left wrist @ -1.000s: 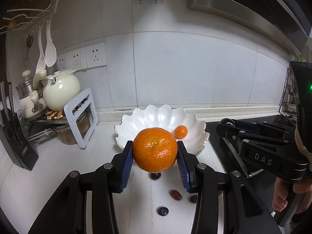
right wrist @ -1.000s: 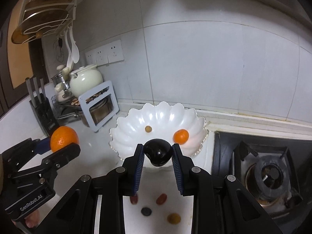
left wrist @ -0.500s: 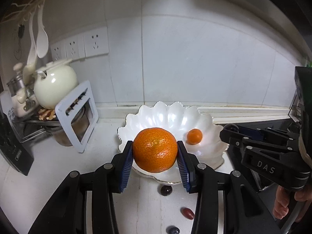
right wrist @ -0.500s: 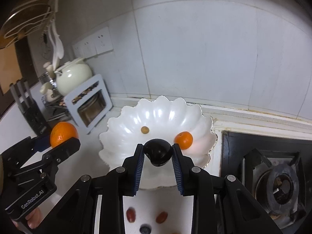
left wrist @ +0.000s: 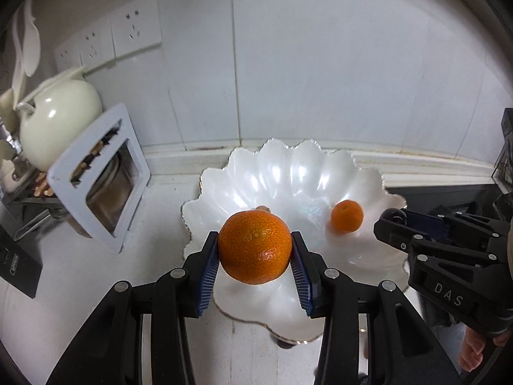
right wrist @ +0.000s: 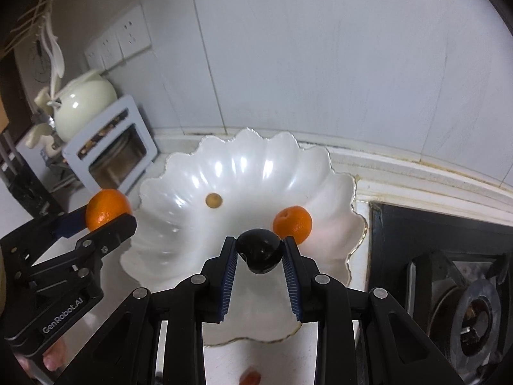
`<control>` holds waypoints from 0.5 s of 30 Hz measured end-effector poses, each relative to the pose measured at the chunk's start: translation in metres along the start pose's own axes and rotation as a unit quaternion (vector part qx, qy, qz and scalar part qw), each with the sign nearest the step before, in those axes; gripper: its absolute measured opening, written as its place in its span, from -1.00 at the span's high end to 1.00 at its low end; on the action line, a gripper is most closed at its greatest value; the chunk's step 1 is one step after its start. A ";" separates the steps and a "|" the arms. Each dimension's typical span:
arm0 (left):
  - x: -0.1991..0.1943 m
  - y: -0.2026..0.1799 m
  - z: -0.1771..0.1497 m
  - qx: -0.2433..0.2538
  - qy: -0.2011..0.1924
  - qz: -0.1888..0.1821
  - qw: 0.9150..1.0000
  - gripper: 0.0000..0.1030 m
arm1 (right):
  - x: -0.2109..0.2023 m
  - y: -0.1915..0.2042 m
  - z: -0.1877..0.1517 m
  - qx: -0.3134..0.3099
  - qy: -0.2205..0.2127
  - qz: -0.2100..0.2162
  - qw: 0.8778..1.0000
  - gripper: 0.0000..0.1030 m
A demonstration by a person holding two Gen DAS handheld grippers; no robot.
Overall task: Organize fruits
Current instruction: 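Lift and carry the orange and the plum over the white bowl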
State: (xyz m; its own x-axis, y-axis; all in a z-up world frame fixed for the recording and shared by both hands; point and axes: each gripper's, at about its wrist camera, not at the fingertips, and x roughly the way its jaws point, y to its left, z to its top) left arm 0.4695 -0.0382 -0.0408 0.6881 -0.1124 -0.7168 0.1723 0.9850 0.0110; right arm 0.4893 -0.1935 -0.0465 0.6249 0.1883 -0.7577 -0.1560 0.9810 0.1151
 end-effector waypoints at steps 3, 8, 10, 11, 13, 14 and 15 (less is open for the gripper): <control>0.016 -0.003 0.001 0.007 0.020 0.002 1.000 0.17 | 0.012 -0.002 0.002 -0.001 0.014 -0.004 1.000 0.41; 0.040 -0.006 -0.003 0.014 0.054 0.005 0.998 0.17 | 0.031 -0.004 0.002 -0.007 0.040 -0.011 0.999 0.41; 0.047 -0.006 -0.004 0.014 0.063 0.006 0.998 0.17 | 0.037 -0.006 0.001 -0.008 0.050 -0.011 0.999 0.41; 0.049 -0.005 -0.004 0.013 0.067 0.006 0.998 0.17 | 0.040 -0.006 0.001 -0.009 0.054 -0.011 0.998 0.41; 0.055 -0.006 -0.005 0.013 0.073 0.007 0.997 0.17 | 0.044 -0.007 -0.001 -0.010 0.061 -0.012 0.998 0.41; 0.058 -0.007 -0.005 0.016 0.078 0.008 0.997 0.17 | 0.046 -0.008 -0.002 -0.009 0.065 -0.011 0.998 0.41; 0.060 -0.008 -0.006 0.017 0.080 0.008 0.997 0.17 | 0.049 -0.009 -0.003 -0.008 0.070 -0.010 0.997 0.41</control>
State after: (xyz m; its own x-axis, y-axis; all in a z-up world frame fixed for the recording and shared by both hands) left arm 0.5054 -0.0518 -0.0877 0.5697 -0.0707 -0.8188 0.1876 0.9812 0.0459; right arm 0.5188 -0.1929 -0.0862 0.5158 0.1600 -0.8416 -0.1584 0.9833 0.0899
